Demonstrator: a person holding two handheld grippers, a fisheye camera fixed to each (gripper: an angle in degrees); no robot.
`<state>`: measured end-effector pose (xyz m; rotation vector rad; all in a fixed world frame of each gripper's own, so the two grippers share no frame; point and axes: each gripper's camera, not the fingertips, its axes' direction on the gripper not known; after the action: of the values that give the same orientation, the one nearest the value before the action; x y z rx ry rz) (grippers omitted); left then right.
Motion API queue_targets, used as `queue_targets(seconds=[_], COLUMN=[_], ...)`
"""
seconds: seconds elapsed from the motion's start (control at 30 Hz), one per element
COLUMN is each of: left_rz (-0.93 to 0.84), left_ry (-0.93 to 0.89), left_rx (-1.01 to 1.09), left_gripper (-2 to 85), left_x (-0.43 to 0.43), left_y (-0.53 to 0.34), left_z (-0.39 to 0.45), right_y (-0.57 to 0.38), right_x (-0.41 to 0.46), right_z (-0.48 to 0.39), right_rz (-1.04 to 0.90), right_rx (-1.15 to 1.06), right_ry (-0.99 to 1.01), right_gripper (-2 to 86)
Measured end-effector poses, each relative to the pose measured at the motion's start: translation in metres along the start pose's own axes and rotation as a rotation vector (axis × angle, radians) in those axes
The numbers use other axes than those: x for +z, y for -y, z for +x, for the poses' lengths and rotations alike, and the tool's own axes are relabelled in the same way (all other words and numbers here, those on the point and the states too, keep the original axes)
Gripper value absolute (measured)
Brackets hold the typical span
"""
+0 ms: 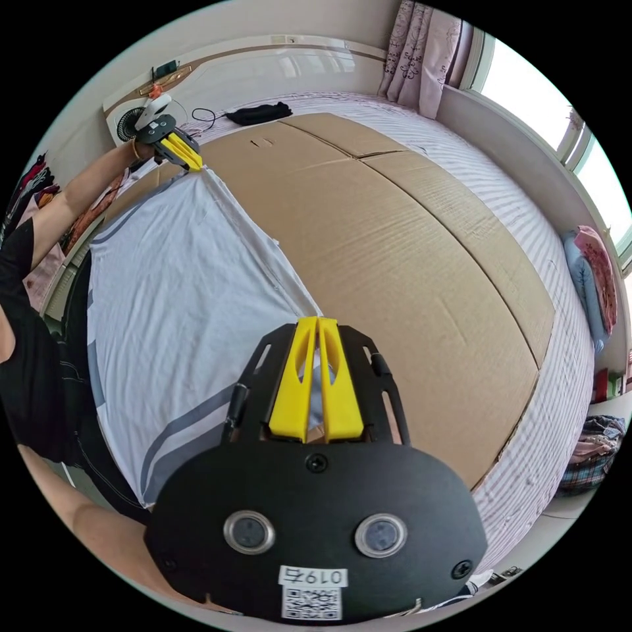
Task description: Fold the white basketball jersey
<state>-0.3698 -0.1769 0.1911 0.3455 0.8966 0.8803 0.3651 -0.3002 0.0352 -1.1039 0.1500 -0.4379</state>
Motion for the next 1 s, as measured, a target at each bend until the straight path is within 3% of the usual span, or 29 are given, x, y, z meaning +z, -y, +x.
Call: queue_targets(seconds=[0.43,0.67,1.0], left_rz=[-0.007,0.109,0.042], left_ry=[-0.05,-0.032,-0.027], left_rx=[-0.11,-0.129,-0.155], left_gripper=[1.1,1.0,0.7], left_x=[0.011,-0.014,-0.001], left_y=[-0.01,-0.038,-0.062], left_z=[-0.022,-0.03,-0.038], right_y=[-0.027,-0.051,-0.078], right_x=[0.006,-0.007,0.002], right_z=[-0.001,0.012,0.023], right_rz=[0.042,0.155,0.121], right_rx=[0.042,0.095,0.124], right_ry=[-0.029,-0.015,0.005], right_gripper=[-0.7,0.4,4.4])
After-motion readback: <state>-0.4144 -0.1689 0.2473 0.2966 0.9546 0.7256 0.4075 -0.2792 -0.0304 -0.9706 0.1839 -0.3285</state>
